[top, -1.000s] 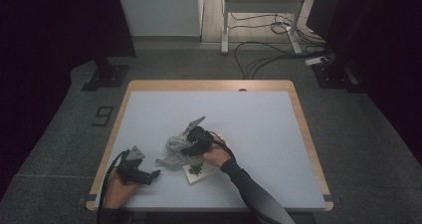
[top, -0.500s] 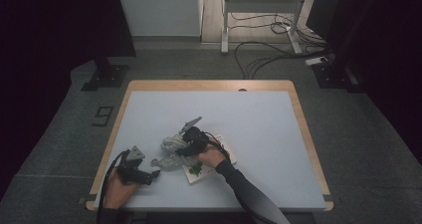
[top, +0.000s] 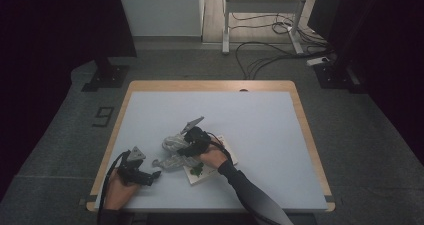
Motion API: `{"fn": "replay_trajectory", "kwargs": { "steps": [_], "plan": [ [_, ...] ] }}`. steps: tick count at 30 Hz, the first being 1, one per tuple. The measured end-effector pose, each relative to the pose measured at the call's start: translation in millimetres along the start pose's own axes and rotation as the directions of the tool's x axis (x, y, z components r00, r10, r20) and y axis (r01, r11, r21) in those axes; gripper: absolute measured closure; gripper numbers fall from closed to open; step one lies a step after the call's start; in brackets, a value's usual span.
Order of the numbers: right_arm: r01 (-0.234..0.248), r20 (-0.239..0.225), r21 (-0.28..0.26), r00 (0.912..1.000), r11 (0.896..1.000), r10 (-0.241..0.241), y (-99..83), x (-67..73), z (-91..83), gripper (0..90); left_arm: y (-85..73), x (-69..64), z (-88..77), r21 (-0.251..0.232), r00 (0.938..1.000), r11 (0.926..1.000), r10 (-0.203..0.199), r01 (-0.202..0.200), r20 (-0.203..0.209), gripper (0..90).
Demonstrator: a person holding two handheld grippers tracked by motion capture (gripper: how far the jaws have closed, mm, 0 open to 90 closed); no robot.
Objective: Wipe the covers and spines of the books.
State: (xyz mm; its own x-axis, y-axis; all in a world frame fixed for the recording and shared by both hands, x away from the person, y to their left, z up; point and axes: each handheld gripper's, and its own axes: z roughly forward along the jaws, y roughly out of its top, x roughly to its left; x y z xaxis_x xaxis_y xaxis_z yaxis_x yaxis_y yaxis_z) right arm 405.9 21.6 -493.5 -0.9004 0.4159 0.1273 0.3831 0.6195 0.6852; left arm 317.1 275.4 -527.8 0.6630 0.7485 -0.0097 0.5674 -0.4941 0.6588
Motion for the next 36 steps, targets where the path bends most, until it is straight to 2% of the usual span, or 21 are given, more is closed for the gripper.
{"fn": "replay_trajectory", "kwargs": {
  "steps": [3,14,26,36],
  "plan": [
    [0.011,0.009,-0.009,0.9999,1.0,-0.011,-0.6,-0.7,-6.3,54.9,0.0,0.0,0.0,0.0,1.0,1.0,0.0,0.0,0.0,0.0],
    [0.001,0.039,-0.041,0.9992,0.999,0.001,-3.3,-4.6,-35.8,55.0,0.0,0.2,-0.1,0.003,1.0,1.0,0.003,-0.003,0.0,0.0],
    [-0.041,0.093,-0.074,0.9945,0.996,0.048,-12.6,-25.6,-69.3,54.9,0.1,0.2,-0.1,0.002,1.0,1.0,0.002,-0.002,0.0,0.0],
    [-0.077,0.142,-0.084,0.9858,0.993,0.089,-25.0,-41.7,-95.3,54.9,0.0,0.2,0.0,0.002,1.0,1.0,0.002,-0.002,-0.001,0.0]
  ]
}}
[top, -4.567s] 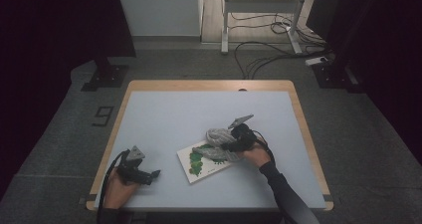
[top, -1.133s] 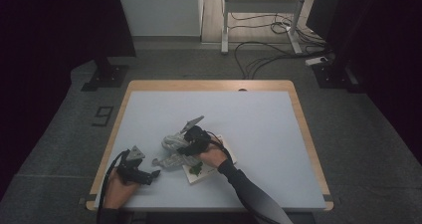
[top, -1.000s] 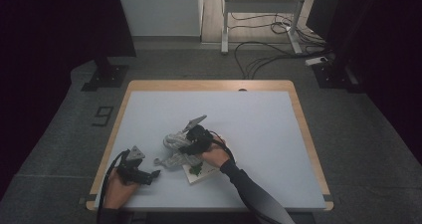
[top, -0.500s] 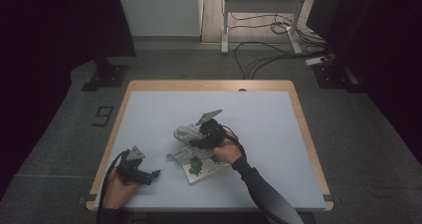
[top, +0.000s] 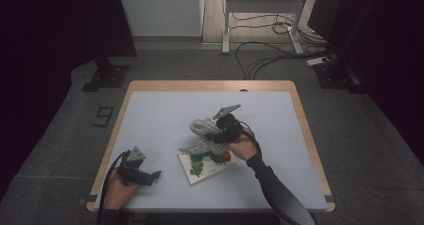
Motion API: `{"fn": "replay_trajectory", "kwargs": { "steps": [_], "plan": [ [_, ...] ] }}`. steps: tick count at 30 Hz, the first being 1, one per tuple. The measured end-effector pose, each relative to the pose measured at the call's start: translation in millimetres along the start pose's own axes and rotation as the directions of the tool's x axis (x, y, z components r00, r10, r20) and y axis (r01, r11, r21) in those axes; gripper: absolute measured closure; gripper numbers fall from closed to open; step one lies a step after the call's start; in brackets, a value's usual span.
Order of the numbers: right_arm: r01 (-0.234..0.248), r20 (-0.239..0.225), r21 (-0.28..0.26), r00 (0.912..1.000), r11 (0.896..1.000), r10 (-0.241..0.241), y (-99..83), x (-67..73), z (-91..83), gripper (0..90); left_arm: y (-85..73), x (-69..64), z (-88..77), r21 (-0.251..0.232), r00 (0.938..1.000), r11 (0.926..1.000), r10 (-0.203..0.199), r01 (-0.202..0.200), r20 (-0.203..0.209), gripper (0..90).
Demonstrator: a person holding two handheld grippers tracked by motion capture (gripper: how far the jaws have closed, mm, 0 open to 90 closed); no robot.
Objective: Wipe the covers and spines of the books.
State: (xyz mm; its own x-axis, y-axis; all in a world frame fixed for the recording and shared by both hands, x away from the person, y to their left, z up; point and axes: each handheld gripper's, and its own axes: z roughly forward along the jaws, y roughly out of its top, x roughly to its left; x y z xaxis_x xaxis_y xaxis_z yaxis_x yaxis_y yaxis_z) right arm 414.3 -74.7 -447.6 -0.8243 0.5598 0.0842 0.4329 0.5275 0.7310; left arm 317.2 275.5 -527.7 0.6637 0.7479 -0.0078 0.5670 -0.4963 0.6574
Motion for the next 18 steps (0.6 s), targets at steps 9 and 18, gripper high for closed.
{"fn": "replay_trajectory", "kwargs": {
  "steps": [9,18],
  "plan": [
    [-0.036,0.048,-0.017,0.9982,0.999,0.037,-10.5,-20.3,-27.7,54.9,0.0,0.0,0.0,0.0,1.0,1.0,0.0,0.0,0.0,0.0],
    [-0.07,0.101,-0.039,0.9922,0.997,0.073,-21.5,-39.7,-57.2,55.0,0.0,0.0,0.0,0.0,1.0,1.0,0.0,0.0,0.0,0.0]
  ]
}}
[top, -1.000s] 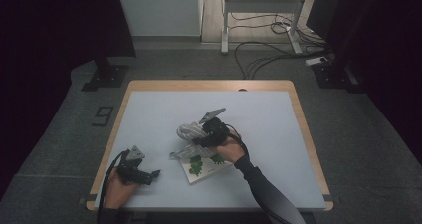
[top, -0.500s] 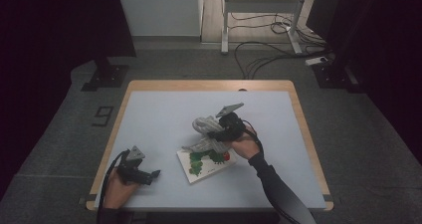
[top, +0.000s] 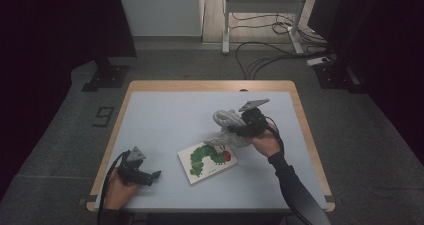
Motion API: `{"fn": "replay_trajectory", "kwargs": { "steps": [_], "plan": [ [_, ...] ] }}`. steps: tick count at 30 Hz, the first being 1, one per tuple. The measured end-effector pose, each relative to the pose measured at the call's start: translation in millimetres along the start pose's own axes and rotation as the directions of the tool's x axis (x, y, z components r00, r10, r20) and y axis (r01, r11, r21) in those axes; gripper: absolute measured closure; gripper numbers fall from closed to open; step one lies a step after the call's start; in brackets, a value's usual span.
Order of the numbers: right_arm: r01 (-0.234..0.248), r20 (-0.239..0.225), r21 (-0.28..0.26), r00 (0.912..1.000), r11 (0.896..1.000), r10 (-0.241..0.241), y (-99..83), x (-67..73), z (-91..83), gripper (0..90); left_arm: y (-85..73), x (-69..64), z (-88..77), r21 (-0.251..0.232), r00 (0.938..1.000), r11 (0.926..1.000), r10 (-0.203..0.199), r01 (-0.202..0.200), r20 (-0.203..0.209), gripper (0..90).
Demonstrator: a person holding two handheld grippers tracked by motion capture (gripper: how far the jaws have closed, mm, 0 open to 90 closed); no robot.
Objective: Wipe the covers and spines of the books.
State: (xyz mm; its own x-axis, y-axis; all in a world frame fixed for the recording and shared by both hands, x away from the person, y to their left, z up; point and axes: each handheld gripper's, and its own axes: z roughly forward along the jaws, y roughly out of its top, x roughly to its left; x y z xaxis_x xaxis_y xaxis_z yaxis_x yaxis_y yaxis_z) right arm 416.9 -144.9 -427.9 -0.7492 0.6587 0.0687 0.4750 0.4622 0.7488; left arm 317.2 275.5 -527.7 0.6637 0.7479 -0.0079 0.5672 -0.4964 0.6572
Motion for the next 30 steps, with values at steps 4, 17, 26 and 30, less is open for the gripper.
{"fn": "replay_trajectory", "kwargs": {
  "steps": [4,17,26,30],
  "plan": [
    [-0.015,0.036,-0.002,0.9992,1.0,0.015,-6.8,-11.7,-14.5,54.9,0.0,0.1,0.0,0.0,1.0,1.0,0.002,-0.002,-0.001,0.0],
    [-0.082,0.143,0.008,0.9864,0.997,0.08,-39.1,-48.9,-59.2,54.9,0.0,0.0,0.1,-0.001,1.0,1.0,0.0,0.0,0.0,0.0],
    [-0.124,0.192,0.025,0.9744,0.992,0.117,-65.3,-64.3,-80.9,54.9,0.0,0.1,0.1,0.0,1.0,1.0,0.0,0.0,0.0,0.0],
    [-0.147,0.204,0.036,0.9694,0.988,0.137,-81.1,-69.9,-83.7,54.9,0.0,0.1,0.1,0.0,1.0,1.0,0.0,0.0,0.0,0.0]
  ]
}}
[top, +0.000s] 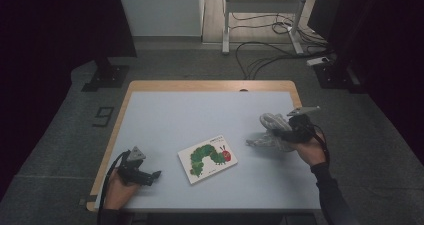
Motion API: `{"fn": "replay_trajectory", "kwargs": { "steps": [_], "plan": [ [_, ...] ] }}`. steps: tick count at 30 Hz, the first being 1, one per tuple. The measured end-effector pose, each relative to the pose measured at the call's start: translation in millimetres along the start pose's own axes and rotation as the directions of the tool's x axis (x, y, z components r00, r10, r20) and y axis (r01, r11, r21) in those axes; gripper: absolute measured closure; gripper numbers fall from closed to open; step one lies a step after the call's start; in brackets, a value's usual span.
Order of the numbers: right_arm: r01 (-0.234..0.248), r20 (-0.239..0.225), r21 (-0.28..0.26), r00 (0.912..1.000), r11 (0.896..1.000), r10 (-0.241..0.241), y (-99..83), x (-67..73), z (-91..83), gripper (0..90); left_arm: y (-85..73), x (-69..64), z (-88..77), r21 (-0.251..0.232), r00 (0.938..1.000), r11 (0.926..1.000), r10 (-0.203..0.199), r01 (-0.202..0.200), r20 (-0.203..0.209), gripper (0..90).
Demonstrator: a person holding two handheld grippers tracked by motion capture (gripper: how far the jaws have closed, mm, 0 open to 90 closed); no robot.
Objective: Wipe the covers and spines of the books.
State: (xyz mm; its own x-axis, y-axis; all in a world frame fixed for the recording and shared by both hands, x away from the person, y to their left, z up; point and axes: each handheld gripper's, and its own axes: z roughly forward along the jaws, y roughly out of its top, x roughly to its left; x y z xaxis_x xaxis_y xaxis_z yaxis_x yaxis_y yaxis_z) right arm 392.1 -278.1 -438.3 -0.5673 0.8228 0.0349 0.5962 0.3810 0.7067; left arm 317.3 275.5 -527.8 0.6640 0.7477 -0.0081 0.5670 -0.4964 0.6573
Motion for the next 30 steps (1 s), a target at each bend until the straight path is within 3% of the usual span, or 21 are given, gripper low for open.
{"fn": "replay_trajectory", "kwargs": {
  "steps": [5,19,26,30],
  "plan": [
    [-0.012,0.001,0.022,0.9999,1.0,0.012,-16.3,-2.5,7.7,54.9,0.0,0.0,0.0,0.0,1.0,1.0,0.0,0.0,0.0,0.0],
    [0.0,-0.024,0.082,0.9997,0.997,0.002,-52.0,7.2,46.2,52.1,0.0,-0.2,0.1,-0.002,1.0,1.0,-0.002,0.002,0.0,0.0],
    [-0.015,-0.049,0.054,0.9987,0.998,0.017,-58.1,3.7,47.8,48.2,0.0,-0.2,0.1,-0.002,1.0,1.0,-0.002,0.002,0.0,0.0],
    [-0.02,-0.051,0.056,0.9984,0.998,0.023,-56.9,3.9,47.0,39.6,0.0,-0.2,0.1,-0.002,1.0,1.0,-0.002,0.002,0.0,0.0]
  ]
}}
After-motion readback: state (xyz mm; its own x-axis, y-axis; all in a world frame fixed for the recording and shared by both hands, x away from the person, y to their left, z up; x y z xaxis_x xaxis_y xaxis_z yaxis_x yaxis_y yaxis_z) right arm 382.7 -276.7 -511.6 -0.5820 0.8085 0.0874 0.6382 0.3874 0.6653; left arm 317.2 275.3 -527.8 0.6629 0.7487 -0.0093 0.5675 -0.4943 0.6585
